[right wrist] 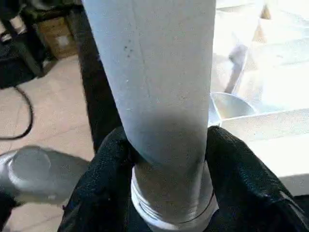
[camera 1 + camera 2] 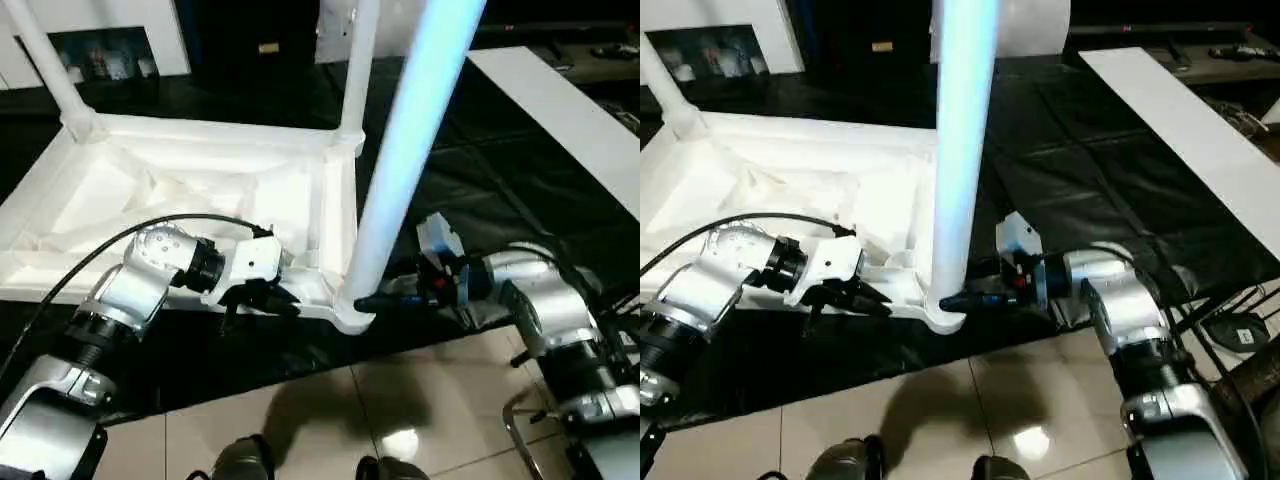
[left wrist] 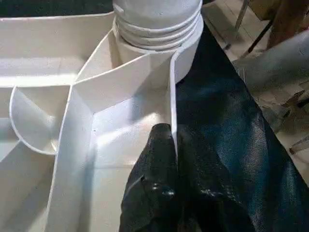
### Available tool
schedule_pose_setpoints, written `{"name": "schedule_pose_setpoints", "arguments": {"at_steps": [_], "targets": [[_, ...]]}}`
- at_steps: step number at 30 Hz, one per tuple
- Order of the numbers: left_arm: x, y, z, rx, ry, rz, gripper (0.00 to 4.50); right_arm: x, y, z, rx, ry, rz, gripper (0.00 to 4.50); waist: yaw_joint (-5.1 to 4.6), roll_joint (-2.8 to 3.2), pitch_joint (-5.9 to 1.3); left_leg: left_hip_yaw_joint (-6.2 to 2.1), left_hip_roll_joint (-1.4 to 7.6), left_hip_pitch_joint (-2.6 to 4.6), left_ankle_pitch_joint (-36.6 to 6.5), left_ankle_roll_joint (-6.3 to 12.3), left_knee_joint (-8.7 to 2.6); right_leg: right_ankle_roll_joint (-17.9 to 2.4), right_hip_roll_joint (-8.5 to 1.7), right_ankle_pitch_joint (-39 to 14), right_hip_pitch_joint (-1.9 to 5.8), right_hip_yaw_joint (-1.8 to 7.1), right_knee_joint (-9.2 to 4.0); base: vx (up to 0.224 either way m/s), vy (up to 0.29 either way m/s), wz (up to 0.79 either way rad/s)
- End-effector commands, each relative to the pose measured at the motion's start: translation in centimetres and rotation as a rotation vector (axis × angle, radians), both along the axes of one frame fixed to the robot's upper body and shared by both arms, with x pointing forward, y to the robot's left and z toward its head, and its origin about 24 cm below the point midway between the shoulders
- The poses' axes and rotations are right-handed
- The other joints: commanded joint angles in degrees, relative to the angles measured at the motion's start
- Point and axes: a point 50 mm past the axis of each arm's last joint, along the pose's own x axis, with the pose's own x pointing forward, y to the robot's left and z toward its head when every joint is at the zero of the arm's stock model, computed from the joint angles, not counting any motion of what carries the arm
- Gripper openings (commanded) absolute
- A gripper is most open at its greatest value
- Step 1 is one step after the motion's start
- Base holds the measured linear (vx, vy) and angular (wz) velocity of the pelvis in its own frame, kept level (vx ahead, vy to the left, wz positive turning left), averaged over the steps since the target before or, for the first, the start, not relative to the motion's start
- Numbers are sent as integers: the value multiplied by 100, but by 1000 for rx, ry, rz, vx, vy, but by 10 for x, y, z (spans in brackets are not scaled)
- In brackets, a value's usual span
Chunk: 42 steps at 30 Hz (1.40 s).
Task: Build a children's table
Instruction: Rotate leg to tighten
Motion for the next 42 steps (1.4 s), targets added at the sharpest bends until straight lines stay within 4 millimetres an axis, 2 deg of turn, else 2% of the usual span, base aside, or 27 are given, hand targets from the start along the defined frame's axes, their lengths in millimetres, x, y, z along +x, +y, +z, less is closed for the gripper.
{"name": "schedule_pose_setpoints", "arguments": {"at_steps": [1,2,3,5,6,7,10,11,14,17,18,22,26,27,28,31,35,42], "targets": [[4,-13,5,-33,-33,32,0,-4,18,-11,-20,30,-24,191,-20,29,-368,-113,316,209,-1176,298,-352,-1508,-421,-731,185,178,-378,0,0,0],[8,-18,7,-56,-34,89,0,0,29,-16,-29,28,-140,191,-57,28,-351,-122,313,214,-1372,159,-382,-1445,-430,-1084,172,187,-402,0,0,0],[8,-18,7,-56,-34,89,0,0,29,-16,-29,28,-140,190,-74,28,-335,-124,313,223,-1495,91,-400,-1402,-437,-1300,151,198,-431,0,0,0],[15,-28,10,-98,-44,163,0,4,44,-18,13,54,-265,190,-127,10,-311,-174,300,232,-1869,-139,-439,-1155,-476,-2169,144,209,-504,0,0,0],[18,-33,12,-118,-48,201,0,6,52,-18,36,67,-314,190,-164,22,-301,-187,307,254,-2004,-233,-445,-1083,-477,-2370,105,222,-517,0,0,0],[20,-39,13,-133,-57,235,0,6,59,-18,50,71,-354,189,-186,18,-306,-197,302,252,-2059,-256,-453,-1054,-479,-2449,103,222,-531,0,0,0],[25,-51,15,-154,-75,306,0,9,73,-19,70,84,-462,189,-250,27,-316,-210,301,239,-2063,-302,-475,-965,-467,-2345,98,221,-541,0,0,0],[27,-55,16,-162,-82,331,0,11,78,-20,73,92,-504,189,-262,27,-315,-198,301,254,-2085,-299,-469,-991,-459,-2231,70,233,-547,0,0,0],[31,-74,18,-190,-112,419,0,15,95,-21,80,99,-638,189,-273,39,-329,-178,290,265,-1998,-261,-454,-1031,-443,-1930,61,251,-545,0,0,0],[31,-86,19,-200,-133,450,0,18,103,-18,120,104,-712,189,-270,23,-346,-176,272,245,-1853,-221,-445,-1010,-444,-1785,95,244,-542,0,0,0],[31,-87,19,-201,-137,450,0,17,105,-16,148,111,-700,245,-259,36,-354,-173,279,240,-1770,-179,-439,-1003,-440,-1599,104,247,-537,0,0,0],[30,-87,18,-198,-157,442,0,17,100,-14,156,98,-701,280,-228,46,-400,-155,269,209,-1320,-6,-402,-1104,-406,-699,161,231,-450,0,0,0],[29,-69,14,-151,-177,433,0,21,72,-15,138,36,-690,316,-193,32,-427,-132,254,184,-945,213,-348,-1234,-406,-52,221,217,-394,0,0,0],[29,-67,13,-146,-178,428,0,21,70,-15,138,32,-688,316,-186,44,-436,-134,255,184,-920,233,-342,-1246,-412,-22,224,214,-391,0,0,0],[28,-59,11,-127,-180,405,0,23,58,-12,139,13,-679,337,-184,40,-434,-135,258,179,-896,258,-342,-1269,-406,17,233,207,-385,0,0,0],[24,-49,8,-115,-168,361,0,25,43,-7,124,-26,-634,367,-188,45,-438,-134,260,176,-919,300,-331,-1323,-400,44,247,199,-377,0,0,0],[18,-37,6,-96,-149,280,0,23,21,-1,51,-95,-491,367,-181,36,-434,-129,269,181,-951,320,-321,-1389,-406,-37,249,195,-374,0,0,0],[12,-21,6,-30,-125,152,0,22,1,7,11,-133,-336,367,-138,45,-430,-113,292,208,-1015,350,-303,-1502,-394,-147,227,187,-360,0,0,0]]}}
